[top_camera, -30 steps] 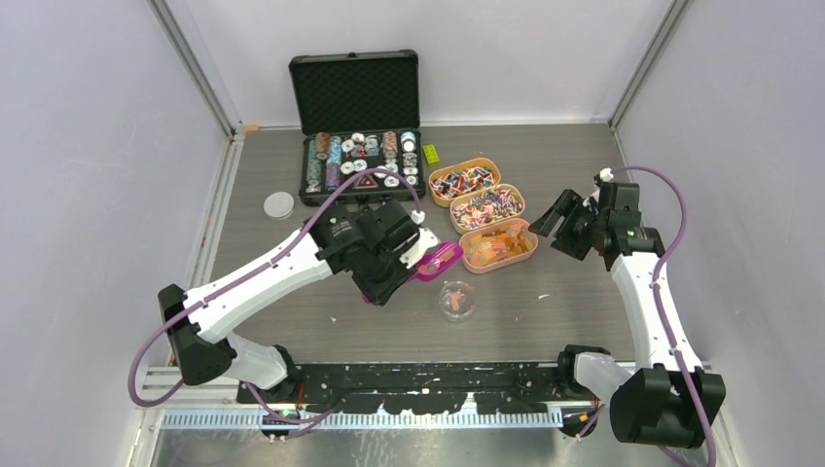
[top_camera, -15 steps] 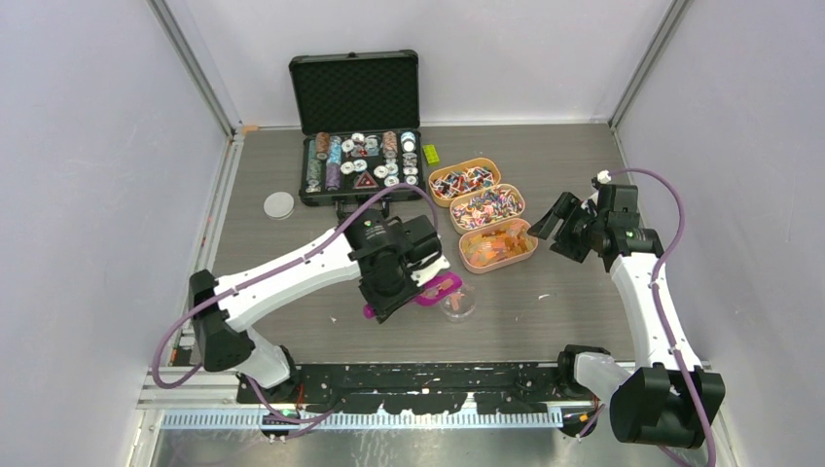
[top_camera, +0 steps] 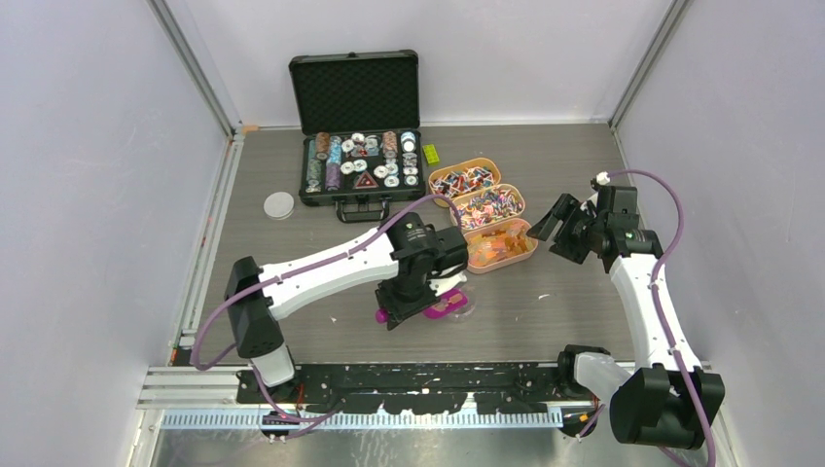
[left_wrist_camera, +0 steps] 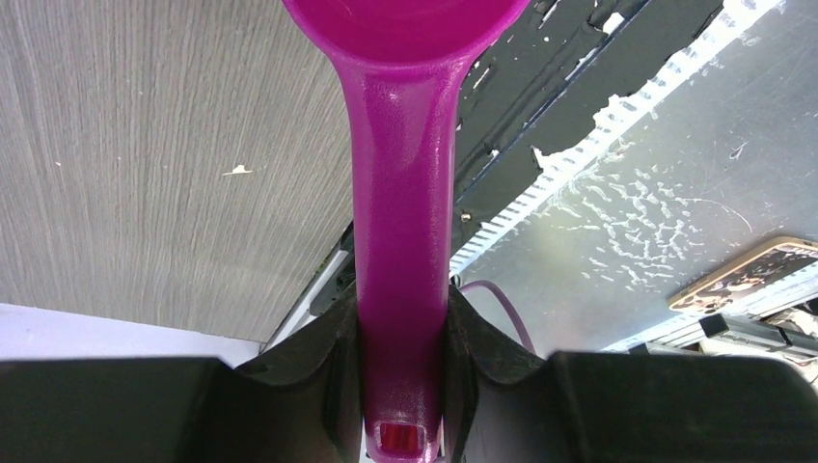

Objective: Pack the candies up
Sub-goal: Place the fake candies in the packing bottle.

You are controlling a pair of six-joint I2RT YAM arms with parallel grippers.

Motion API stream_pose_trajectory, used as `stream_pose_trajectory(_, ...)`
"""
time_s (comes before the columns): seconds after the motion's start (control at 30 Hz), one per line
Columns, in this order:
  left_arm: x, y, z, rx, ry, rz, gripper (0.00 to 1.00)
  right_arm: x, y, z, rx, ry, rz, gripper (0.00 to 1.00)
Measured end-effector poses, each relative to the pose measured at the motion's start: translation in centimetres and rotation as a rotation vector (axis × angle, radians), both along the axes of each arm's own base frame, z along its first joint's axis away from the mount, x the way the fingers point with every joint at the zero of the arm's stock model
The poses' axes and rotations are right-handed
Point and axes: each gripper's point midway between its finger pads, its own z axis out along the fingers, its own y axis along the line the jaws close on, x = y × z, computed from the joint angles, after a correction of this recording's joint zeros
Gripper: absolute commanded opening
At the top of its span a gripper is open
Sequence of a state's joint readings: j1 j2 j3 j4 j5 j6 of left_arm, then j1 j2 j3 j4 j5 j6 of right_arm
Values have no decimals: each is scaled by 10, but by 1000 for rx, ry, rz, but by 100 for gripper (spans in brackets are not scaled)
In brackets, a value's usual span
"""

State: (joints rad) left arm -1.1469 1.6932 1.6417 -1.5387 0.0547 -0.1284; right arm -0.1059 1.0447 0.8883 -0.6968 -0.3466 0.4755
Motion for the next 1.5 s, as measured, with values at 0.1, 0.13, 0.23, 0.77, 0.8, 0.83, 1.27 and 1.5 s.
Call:
stream_pose_trajectory(0.1, -1, -4, -3, 14, 6, -10, 0, 0, 1, 0, 3, 0, 2, 71)
stream_pose_trajectory(0.13, -1, -6, -3, 15, 7, -12, 0, 0, 1, 0, 4, 0, 3, 72)
stream_pose_trajectory(0.23, -1, -8, -6, 24, 12, -14, 0, -1, 1, 0, 6, 1, 5, 71)
stream_pose_trajectory(0.77, 2, -12, -14, 64, 17, 5, 0, -8, 15, -1, 68, -16, 30, 38)
stream_pose_trajectory(0.8, 2, -12, -14, 65, 17, 5, 0, -11, 19, -2, 81, -22, 33, 35)
stream_pose_trajectory(0.83, 2, -12, -14, 65, 17, 5, 0, -15, 25, -3, 97, -23, 41, 31)
stream_pose_trajectory(1.27, 4, -15, -14, 62, 9, 5, 0, -59, 138, -22, 298, 15, 225, 2)
stream_pose_trajectory(1.5, 5, -15, -14, 66, 5, 5, 0, -67, 179, -32, 301, 39, 278, 1)
